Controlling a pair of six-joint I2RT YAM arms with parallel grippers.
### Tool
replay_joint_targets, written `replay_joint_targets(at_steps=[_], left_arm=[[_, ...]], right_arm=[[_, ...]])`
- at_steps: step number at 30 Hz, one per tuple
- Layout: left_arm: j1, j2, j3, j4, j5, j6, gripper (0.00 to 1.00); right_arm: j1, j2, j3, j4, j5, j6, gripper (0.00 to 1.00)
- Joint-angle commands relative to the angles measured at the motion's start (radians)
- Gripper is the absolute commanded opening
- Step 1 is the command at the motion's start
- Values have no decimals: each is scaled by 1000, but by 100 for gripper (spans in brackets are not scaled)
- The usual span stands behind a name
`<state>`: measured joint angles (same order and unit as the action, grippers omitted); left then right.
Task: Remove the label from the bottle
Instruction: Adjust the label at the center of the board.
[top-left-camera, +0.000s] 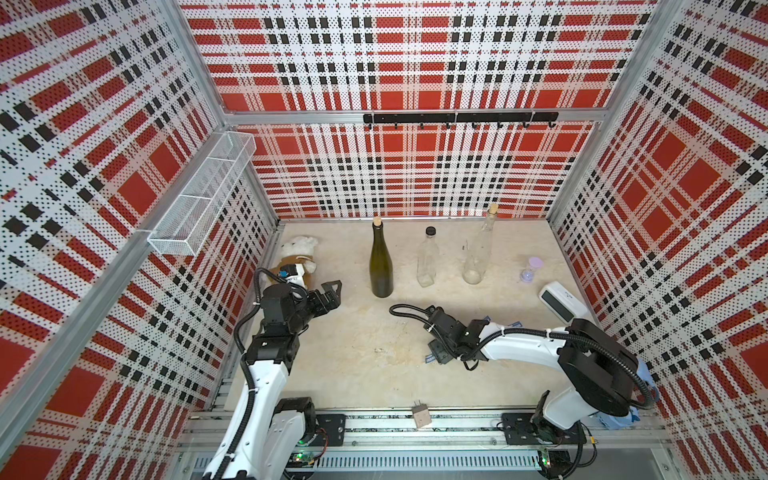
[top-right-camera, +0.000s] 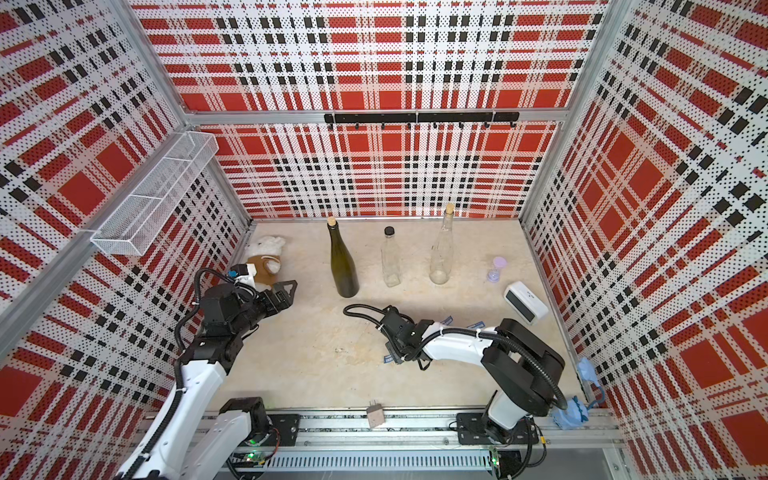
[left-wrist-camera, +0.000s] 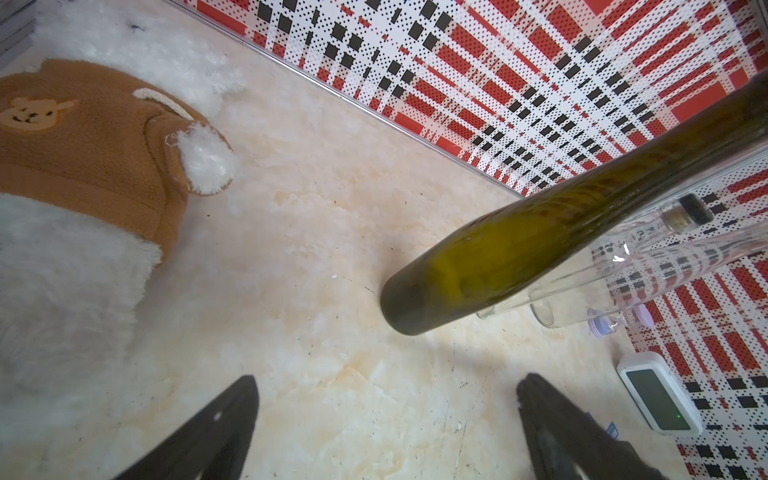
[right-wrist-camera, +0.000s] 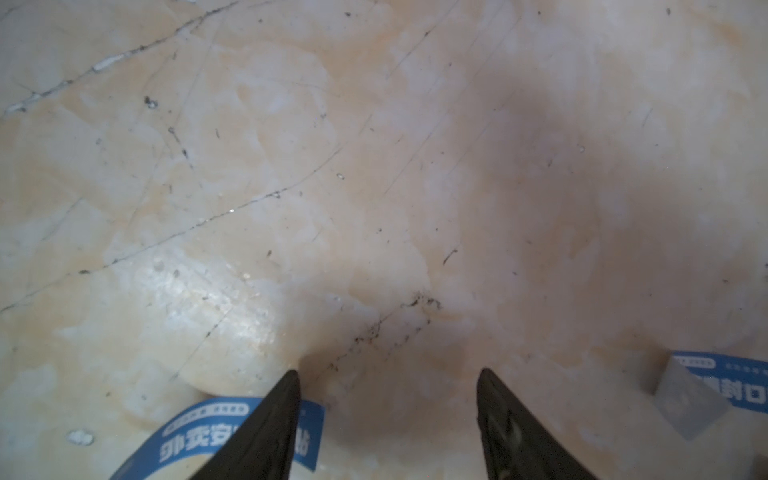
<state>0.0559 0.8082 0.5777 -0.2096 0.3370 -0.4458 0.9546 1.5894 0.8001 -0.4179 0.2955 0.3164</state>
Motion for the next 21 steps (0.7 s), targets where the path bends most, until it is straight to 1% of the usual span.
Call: replay_joint_targets(at_steps=[1,4,7,10,11,13,17,21], left_arm=[[10,3,-10,23,6,-4,100],[10,7,-12,26,-5,-1,99],[9,11,-9,34,-23,7,99],[4,23,-4,55,-49,12,99],[-3,30,-4,65,-64,16,99],[-18,44,-2,92,-104,26,100],[-55,100,-4,191,-195,72,99],[-89,175,-19,320,-288,137,99]], right_arm=[[1,-53,-16,-1,22,20,70],[-44,-156,-28,4,-39,16,70],[-112,-264,-39,10,-89,-2,70],[-193,-345,-46,15,-106,-31,71],[-232,-366,-50,21,-142,-43,71],[-306,-397,-60,37,-165,-67,71],[-502,-450,-92,110,-254,-116,72],[-661,-471,-120,202,-263,-162,73]])
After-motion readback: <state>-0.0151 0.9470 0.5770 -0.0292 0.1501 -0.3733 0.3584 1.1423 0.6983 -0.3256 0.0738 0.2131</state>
